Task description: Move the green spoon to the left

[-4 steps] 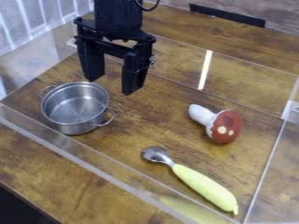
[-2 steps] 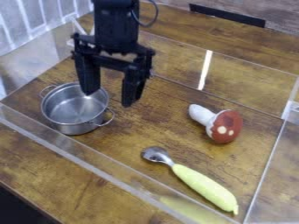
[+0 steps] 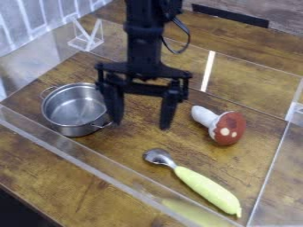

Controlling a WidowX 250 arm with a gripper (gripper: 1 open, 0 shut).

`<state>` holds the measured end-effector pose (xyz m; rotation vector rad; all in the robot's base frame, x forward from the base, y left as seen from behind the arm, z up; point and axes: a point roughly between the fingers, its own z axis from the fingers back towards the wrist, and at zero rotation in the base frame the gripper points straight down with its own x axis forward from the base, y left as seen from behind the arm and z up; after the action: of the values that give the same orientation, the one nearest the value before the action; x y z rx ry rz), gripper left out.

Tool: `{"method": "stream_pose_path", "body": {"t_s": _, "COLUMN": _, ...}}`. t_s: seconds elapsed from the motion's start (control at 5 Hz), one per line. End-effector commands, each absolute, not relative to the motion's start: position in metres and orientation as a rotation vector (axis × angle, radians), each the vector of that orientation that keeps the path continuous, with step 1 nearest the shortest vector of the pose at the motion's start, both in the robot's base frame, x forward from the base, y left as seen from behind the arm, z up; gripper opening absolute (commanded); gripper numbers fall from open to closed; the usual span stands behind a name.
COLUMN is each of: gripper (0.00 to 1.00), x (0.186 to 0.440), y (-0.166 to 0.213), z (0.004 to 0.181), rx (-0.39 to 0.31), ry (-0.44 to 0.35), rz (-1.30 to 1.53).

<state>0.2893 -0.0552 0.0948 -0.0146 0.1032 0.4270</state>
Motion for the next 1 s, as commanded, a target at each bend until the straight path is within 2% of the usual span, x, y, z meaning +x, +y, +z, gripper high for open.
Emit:
{"method": "stream_pose_path", "body": {"t_s": 0.0, "gripper": 1.00, "x": 0.293, "y": -0.068, "z": 0.098, "rx": -0.057, "ry": 0.044, "rz": 0.613}}
{"method": "stream_pose_path", "body": {"t_s": 0.4, "gripper": 1.00, "x": 0.288, "y": -0.096, "z": 0.099, "rx": -0.112, "ry": 0.002, "rz": 0.969}}
{"method": "stream_pose_path", "body": {"t_s": 0.8, "gripper": 1.00, "x": 0.296, "y": -0.119, "z": 0.083, "rx": -0.142, "ry": -0.017, "rz": 1.225}}
